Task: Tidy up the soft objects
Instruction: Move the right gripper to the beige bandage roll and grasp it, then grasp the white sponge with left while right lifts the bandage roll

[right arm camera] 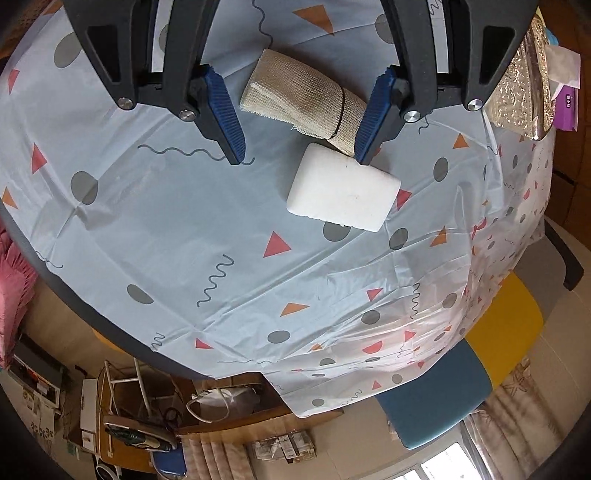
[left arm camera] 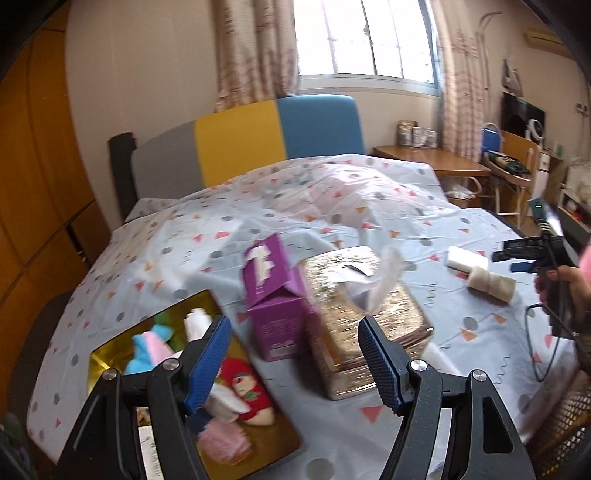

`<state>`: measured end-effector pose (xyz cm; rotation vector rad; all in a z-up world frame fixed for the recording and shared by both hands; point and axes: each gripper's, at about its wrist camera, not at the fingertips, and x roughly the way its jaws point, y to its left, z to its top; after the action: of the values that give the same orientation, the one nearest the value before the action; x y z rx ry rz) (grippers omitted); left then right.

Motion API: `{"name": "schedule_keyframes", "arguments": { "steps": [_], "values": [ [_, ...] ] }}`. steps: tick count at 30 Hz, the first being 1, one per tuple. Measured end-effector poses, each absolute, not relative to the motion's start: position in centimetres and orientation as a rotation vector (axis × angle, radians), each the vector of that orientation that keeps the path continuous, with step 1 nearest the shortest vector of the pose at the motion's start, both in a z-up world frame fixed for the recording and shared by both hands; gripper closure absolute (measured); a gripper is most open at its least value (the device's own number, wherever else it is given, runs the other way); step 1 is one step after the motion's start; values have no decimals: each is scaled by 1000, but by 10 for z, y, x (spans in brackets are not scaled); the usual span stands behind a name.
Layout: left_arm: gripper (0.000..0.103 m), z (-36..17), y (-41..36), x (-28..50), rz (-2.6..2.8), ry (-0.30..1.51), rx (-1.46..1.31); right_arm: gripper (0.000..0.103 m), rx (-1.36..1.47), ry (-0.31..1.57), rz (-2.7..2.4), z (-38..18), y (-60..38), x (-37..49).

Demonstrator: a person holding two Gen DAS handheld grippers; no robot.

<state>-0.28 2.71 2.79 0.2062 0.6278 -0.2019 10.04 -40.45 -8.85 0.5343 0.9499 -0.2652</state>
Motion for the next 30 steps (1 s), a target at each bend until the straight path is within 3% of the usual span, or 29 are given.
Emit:
{"name": "schedule_keyframes", "arguments": {
  "steps": [10, 20, 22, 23, 30],
  "values": [
    [31, 30, -14, 0, -350, 632, 210, 39, 586, 1053, -134, -105, -406, 113],
    [31, 31, -48, 8, -442, 663, 224, 39, 130, 1206, -3, -115, -344, 114],
    [30, 32, -59, 11, -450, 659, 242, 45, 31, 1212, -33, -121, -334, 113],
    [30, 31, -62, 12, -452, 659, 249, 58, -9, 1213, -57, -124, -331, 112],
    [29, 25, -92, 27, -483, 699, 254, 61, 76, 1085, -5, -92, -338, 102]
  ]
}}
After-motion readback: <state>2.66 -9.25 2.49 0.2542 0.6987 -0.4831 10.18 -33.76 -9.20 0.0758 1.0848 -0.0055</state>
